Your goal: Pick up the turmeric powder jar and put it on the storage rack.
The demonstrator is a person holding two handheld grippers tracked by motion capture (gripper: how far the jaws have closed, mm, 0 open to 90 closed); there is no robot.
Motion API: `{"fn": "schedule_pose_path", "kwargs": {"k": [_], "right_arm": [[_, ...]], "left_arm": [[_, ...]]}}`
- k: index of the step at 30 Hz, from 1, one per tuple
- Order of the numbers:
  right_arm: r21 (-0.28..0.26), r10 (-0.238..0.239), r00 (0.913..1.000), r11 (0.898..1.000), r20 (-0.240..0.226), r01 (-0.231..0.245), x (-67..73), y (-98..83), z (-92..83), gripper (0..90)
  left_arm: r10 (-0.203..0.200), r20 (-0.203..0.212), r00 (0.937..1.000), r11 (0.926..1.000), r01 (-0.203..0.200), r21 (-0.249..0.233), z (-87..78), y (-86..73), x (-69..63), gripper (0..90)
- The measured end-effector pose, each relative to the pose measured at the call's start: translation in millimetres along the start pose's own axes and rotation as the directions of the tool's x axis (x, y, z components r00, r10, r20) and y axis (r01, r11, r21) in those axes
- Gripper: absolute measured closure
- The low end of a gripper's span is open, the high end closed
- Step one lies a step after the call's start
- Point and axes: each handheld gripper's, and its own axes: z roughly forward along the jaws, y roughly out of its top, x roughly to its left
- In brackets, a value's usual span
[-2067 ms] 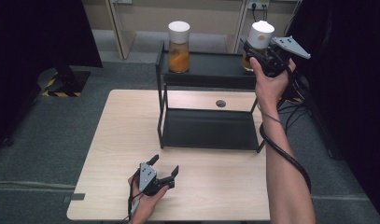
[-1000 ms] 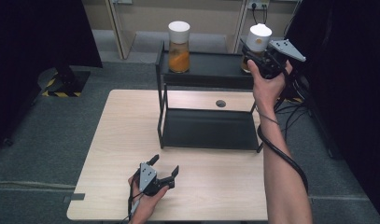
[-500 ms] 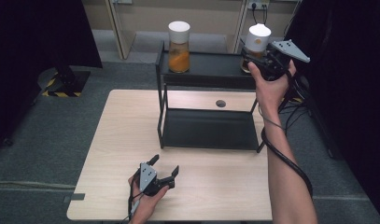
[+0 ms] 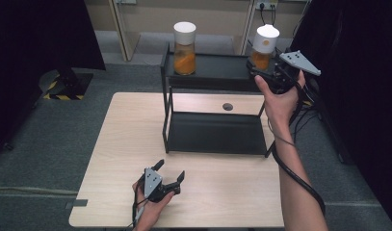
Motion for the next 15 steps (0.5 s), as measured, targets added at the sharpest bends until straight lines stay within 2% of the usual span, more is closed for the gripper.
{"fn": "schedule_pose_path", "kwargs": {"k": [15], "right_arm": [[0.020, -0.019, 0.9993, 1.000, -0.033, 0.020, 2.4, -15.7, -24.0, 2.8]], "left_arm": [[-0.001, -0.001, 1.0000, 1.0000, 0.001, 0.002, -0.1, 0.4, -0.1, 11.5]]}}
